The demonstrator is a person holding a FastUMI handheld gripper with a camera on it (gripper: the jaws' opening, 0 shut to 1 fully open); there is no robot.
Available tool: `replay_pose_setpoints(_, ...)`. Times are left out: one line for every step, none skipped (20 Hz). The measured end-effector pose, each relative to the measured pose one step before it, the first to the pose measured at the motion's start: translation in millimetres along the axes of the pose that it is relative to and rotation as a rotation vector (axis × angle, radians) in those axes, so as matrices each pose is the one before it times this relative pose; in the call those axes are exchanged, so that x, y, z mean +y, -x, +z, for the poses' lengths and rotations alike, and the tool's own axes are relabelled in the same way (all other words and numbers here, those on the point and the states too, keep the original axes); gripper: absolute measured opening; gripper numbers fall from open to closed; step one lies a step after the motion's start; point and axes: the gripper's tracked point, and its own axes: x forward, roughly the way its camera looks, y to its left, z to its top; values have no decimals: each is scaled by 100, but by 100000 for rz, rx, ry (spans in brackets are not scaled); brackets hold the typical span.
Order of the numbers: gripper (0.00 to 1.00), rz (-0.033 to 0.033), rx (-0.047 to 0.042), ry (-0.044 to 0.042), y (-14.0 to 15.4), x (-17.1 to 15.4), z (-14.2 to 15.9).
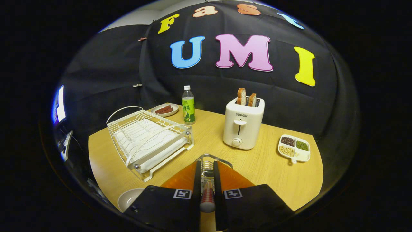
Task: Take the plate from the dish rack, then take the spoon from the basket and place it into the plate.
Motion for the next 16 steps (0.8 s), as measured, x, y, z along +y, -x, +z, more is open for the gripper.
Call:
replay_pose_setpoints(22,1233,-634,-234,732,201,709)
replay_pose_setpoints(22,1054,-716,-223,814,228,644)
replay_pose_setpoints(22,1449,-678,37,826,330,680)
replay_pose_setpoints(22,1395,-926,108,833,352,784)
replay_pose_setpoints(22,1787,-802,166,664,470,739)
replay_pose_setpoints(22,2085,-1039,314,734,633,720)
replay_pose_setpoints(22,2103,-643,-463,566,636,653)
replay_pose_setpoints(22,2738,90,-1599,650,1010,321)
replay_pose_setpoints(22,2800,1115,-2330,478,942,-93)
replay_pose_setpoints(22,3072,1268,-1040,544,970,-385)
replay_pose_setpoints(22,1880,919,636,286,575,-340)
replay_pose_setpoints(22,2007,480,1689,191,489,-415)
replay_pose_setpoints(22,2573,1655,1128,125,759,-739)
replay_pose_setpoints(22,3020,2434,-277,86,915,-1102)
replay_pose_setpoints(22,2820,1952,-1153,-103,737,-851)
replay_pose_setpoints(22,2213,1286,-989,-157,803,-719)
